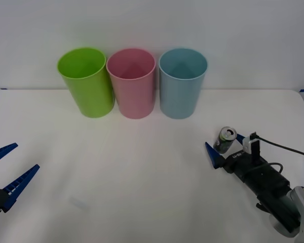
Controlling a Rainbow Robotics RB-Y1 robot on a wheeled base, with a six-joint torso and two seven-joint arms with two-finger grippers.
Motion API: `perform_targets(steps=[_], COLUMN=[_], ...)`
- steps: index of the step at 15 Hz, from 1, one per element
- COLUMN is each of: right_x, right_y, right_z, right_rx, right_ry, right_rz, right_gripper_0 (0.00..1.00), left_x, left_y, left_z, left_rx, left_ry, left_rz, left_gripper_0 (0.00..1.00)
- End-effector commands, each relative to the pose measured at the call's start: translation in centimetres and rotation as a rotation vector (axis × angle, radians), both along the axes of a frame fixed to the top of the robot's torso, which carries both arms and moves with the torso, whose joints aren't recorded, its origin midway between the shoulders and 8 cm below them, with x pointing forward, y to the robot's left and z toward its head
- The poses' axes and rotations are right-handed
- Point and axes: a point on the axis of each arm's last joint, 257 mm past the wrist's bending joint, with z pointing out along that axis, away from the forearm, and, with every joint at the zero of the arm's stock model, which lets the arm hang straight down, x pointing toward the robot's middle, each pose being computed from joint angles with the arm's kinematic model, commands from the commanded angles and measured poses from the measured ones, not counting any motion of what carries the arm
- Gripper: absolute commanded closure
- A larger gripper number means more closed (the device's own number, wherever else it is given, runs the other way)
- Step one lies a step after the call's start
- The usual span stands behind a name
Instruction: Grasp the object on the table and drop it into the matching bin: aluminum can to the light blue bin, PET bottle to the pink bin.
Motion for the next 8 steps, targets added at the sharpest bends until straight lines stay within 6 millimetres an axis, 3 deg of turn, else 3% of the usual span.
perform_targets(steps=[1, 8], right_x=[0.7, 1.01], right_y=[0.3, 0.79], right_z=[0.17, 0.12], right_rx=[-0.002, -0.011], right_ry=[-0.004, -0.006], right_rz=[-0.005, -0.011], right_gripper_0=[0.0, 0.0], left_x=[0.0, 0.0], left_y=[0.0, 0.0], left_z=[0.0, 0.0], left_rx=[0.0, 0.0], left_ry=[0.0, 0.0], left_rz=[0.0, 0.0], left_gripper_0=[0.0, 0.0])
